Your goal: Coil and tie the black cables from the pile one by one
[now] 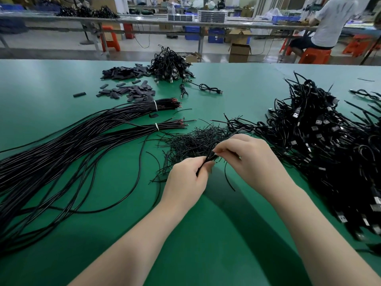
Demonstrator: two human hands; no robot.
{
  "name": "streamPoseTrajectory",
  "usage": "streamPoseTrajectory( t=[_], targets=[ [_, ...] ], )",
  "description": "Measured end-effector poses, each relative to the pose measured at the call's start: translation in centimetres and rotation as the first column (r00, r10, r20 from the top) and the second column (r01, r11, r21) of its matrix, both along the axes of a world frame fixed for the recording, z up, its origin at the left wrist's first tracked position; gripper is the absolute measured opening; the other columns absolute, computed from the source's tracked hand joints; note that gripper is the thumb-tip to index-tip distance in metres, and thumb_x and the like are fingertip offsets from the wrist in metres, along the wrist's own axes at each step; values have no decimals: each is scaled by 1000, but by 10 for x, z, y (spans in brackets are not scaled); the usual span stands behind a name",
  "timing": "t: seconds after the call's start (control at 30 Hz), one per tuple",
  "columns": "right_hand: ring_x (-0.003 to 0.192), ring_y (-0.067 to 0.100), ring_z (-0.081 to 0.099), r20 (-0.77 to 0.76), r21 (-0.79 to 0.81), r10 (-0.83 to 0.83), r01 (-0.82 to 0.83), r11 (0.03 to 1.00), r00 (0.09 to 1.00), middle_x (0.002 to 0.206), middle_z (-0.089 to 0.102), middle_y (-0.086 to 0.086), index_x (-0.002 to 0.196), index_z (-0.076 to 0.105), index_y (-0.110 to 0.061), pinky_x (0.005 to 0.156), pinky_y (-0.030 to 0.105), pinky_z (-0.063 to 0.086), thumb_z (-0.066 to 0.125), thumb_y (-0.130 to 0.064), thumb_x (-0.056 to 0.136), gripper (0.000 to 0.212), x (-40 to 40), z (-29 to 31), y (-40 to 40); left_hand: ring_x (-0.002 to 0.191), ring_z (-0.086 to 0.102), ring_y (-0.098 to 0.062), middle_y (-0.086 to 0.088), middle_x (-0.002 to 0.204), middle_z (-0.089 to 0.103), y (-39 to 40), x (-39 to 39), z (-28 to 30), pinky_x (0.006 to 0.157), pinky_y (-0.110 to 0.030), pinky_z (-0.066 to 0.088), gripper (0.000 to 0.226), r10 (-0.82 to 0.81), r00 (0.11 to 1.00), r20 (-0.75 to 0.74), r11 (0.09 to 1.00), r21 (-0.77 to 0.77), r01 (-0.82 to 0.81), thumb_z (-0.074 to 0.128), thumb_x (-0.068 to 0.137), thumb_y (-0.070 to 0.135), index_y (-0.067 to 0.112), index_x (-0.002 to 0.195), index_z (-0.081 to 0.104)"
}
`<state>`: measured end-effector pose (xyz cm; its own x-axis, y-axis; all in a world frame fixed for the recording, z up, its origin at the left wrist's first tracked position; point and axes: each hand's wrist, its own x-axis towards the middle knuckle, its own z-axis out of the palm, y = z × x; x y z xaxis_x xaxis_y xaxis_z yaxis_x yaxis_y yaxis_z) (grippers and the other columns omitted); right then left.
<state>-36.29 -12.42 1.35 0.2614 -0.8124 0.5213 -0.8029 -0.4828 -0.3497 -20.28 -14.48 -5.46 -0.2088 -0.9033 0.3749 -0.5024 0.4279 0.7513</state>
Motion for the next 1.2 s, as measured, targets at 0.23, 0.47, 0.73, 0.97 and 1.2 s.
streamPoseTrajectory(
  t=[0.23,0.47,0.73,0.97,1.2],
  targets=[
    [74,23,66,39,-2,18,-18,1000,999,85,72,4,88,76,-10,67,41,54,70,-8,86,7,5,-5,-1,73,54,-14,3,75,61,1,-1,0,66,-37,47,27,-1,999,50,999,35,0,52,98,37,17,91,68],
    [69,16,62,65,-25,15,-14,1000,998,81,72,3,85,77,-9,66,29,52,73,-4,82,7,0,-6,-2,69,49,-6,9,67,50,4,-3,1,58,-27,33,28,-74,991,107,997,-5,75,51,98,39,19,82,61],
    [73,2,54,121,139,-4,-13,990,993,79,66,-8,94,78,-12,72,2,38,78,-12,78,16,-1,-2,-4,74,50,-21,6,73,47,10,-6,7,66,-41,44,22,-46,963,267,998,-39,58,45,99,32,18,82,48],
    [64,12,53,73,247,25,-42,968,997,72,65,-7,80,79,-23,63,18,42,79,-28,76,6,-22,6,-2,72,48,-25,3,71,45,12,-8,11,63,-38,37,30,-12,916,400,986,-150,78,45,99,31,14,75,40],
    [68,11,58,117,481,56,-105,870,992,74,69,-12,73,72,-27,55,13,38,73,-28,80,7,-29,12,2,52,49,-28,-5,56,49,14,-8,16,49,-30,31,28,-31,844,536,909,-336,247,69,82,18,10,63,51]
  ],
)
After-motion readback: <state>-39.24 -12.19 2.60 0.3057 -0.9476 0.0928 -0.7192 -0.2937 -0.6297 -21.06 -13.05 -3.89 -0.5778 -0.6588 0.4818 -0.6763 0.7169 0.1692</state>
